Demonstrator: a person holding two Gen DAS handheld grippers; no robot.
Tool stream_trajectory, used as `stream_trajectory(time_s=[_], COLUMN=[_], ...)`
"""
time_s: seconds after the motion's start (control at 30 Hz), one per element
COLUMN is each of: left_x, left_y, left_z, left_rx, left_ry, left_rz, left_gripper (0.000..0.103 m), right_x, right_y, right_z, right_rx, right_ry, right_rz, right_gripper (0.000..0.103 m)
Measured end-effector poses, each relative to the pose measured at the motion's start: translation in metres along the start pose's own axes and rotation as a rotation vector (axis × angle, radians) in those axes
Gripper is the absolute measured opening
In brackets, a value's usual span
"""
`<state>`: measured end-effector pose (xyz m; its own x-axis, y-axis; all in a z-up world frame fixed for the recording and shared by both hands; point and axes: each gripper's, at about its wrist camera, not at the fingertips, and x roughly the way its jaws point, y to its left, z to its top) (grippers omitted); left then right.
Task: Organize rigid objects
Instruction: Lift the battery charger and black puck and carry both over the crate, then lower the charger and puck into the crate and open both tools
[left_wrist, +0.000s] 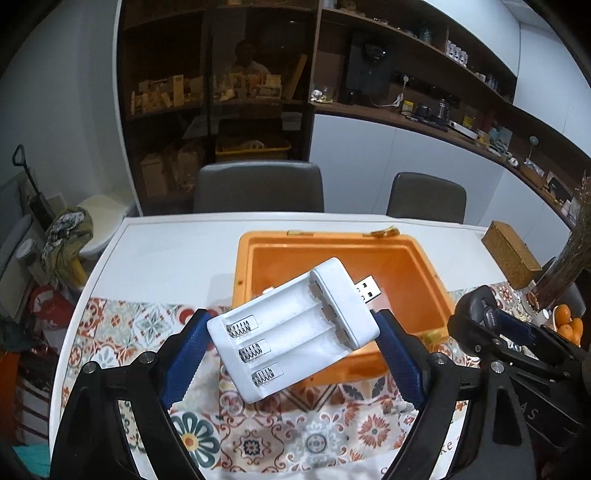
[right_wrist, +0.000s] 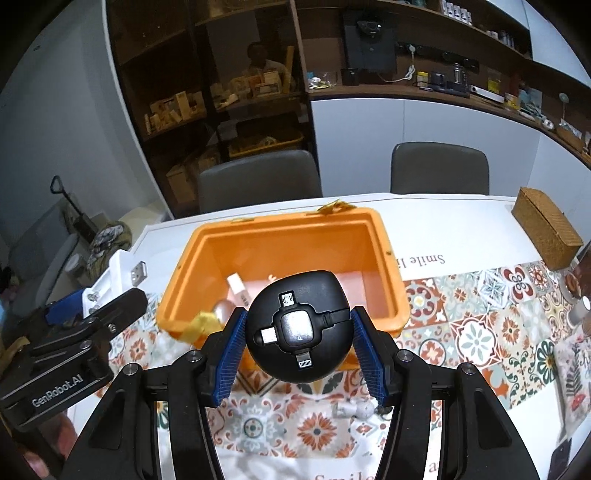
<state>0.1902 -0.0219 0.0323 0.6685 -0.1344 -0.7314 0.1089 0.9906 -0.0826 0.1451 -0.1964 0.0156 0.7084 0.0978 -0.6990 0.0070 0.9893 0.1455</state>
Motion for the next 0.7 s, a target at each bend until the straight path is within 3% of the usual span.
stream_trajectory(time_s=[0.43, 0.7], left_x=[0.019, 0.056], left_y=[-0.006, 0.000], left_z=[0.039, 0.052], left_rx=[0.037, 0.002], left_ry=[-0.032, 0.101], left_rz=[0.049, -0.025], left_gripper=[0.089, 0.089], right_x=[0.022, 0.049], right_y=[-0.008, -0.015], right_z=[0.043, 0.061], right_rx=[0.026, 0.040], right_ry=[0.001, 0.074], right_rz=[-0.018, -0.022], right_gripper=[0.056, 0.056])
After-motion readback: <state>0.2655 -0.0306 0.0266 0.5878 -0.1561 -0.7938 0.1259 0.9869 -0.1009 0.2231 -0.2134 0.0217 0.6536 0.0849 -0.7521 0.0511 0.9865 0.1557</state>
